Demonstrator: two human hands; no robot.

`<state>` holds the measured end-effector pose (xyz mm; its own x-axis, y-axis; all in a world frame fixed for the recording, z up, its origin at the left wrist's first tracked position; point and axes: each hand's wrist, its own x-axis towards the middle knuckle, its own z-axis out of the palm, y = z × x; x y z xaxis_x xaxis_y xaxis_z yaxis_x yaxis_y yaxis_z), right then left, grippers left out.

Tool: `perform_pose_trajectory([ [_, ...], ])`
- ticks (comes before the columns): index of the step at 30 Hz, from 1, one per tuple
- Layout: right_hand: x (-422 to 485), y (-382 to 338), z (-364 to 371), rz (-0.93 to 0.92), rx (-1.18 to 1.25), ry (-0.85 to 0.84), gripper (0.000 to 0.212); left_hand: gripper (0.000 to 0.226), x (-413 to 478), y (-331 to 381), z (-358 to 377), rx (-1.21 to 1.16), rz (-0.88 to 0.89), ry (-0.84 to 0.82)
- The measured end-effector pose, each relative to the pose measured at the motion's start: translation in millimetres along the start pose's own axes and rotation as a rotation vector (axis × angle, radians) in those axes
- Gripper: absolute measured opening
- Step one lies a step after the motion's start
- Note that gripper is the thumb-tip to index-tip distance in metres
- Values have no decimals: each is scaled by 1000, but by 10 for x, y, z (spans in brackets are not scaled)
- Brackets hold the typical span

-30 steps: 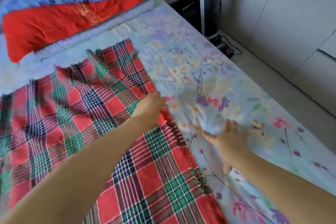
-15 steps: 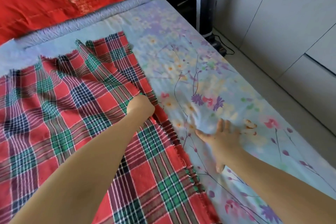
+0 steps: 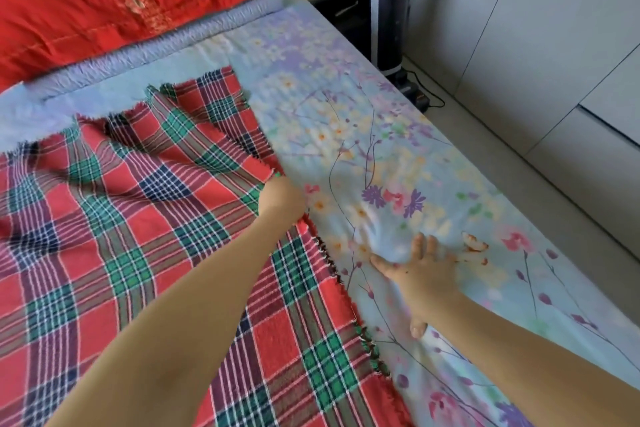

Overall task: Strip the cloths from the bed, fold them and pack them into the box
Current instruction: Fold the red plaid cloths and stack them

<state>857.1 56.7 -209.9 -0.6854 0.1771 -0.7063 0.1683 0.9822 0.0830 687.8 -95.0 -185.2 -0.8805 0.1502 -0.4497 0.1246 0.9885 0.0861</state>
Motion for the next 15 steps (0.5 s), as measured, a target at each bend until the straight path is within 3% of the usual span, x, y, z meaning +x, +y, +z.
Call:
perform_pose_trajectory([
  [2, -4, 4, -4, -3, -6, -3, 121, 28, 30, 20, 102, -11, -14, 3],
  [5, 0, 13, 0, -16, -2, 25, 107, 52, 55, 107, 125, 7, -1, 10],
  [11, 24, 28, 35, -22, -16, 38, 103, 29, -14, 29, 58, 22, -12, 10],
  [13, 20, 10, 34, -6, -34, 13, 114, 25, -119, -42, -27, -104, 2, -25],
  [15, 25, 9, 25, 15, -54, -8, 125, 22, -276, -136, -164, -407, 7, -115],
])
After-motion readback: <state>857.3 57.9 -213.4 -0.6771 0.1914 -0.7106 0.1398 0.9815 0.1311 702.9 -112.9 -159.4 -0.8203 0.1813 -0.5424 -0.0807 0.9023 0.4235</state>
